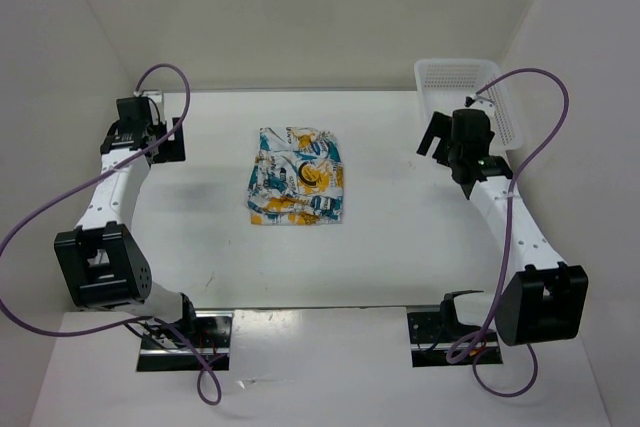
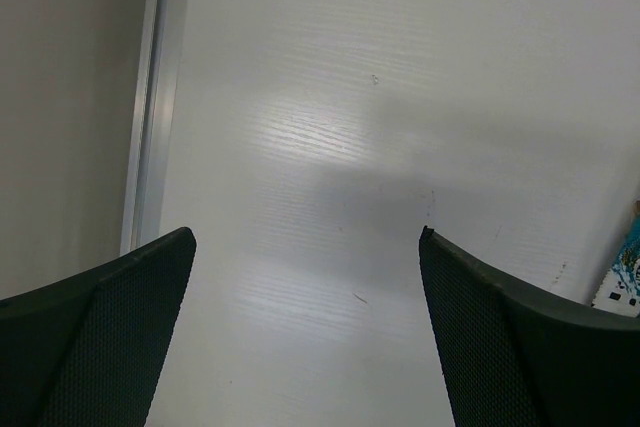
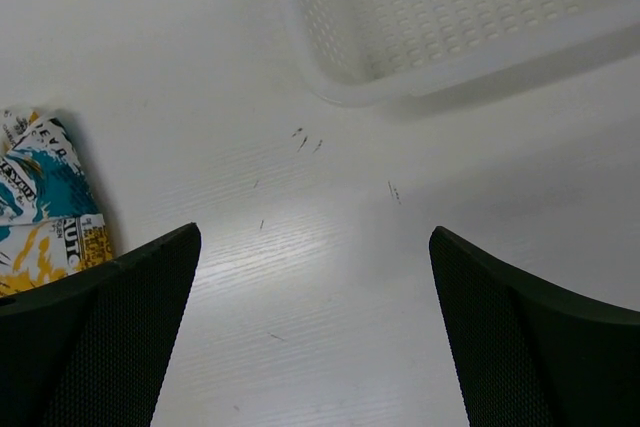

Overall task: Fold and stack the shorts
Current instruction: Fold the shorts

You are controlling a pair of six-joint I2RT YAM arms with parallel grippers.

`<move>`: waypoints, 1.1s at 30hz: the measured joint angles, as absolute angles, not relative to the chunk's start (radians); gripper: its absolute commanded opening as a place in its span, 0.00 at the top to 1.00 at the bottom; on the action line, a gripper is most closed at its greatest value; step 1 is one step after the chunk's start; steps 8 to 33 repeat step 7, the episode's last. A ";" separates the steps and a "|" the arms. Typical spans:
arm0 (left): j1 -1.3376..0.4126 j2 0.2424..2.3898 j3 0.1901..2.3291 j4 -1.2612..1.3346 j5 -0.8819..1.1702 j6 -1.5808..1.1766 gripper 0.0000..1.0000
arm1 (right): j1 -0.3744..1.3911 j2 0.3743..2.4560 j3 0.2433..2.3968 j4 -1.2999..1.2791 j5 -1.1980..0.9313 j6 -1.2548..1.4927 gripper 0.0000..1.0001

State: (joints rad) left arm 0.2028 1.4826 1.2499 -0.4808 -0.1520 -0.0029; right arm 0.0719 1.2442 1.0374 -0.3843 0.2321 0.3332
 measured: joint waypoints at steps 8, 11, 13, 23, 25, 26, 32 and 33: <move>0.203 1.482 1.249 -0.479 -0.105 -0.003 0.01 | 0.072 1.244 1.021 -0.384 0.232 0.323 0.00; 0.203 1.482 1.249 -0.479 -0.105 -0.003 0.01 | 0.072 1.244 1.021 -0.384 0.232 0.323 0.00; 0.203 1.482 1.249 -0.479 -0.105 -0.003 0.01 | 0.072 1.244 1.021 -0.384 0.232 0.323 0.00; 0.203 1.482 1.249 -0.479 -0.105 -0.003 0.01 | 0.072 1.244 1.021 -0.384 0.232 0.323 0.00; 0.203 1.482 1.249 -0.479 -0.105 -0.003 0.01 | 0.072 1.244 1.021 -0.384 0.232 0.323 0.00; 0.203 1.482 1.249 -0.479 -0.105 -0.003 0.01 | 0.072 1.244 1.021 -0.384 0.232 0.323 0.00; 0.203 1.482 1.249 -0.479 -0.105 -0.003 0.01 | 0.072 1.244 1.021 -0.384 0.232 0.323 0.00; 0.203 1.482 1.249 -0.479 -0.105 -0.003 0.01 | 0.072 1.244 1.021 -0.384 0.232 0.323 0.00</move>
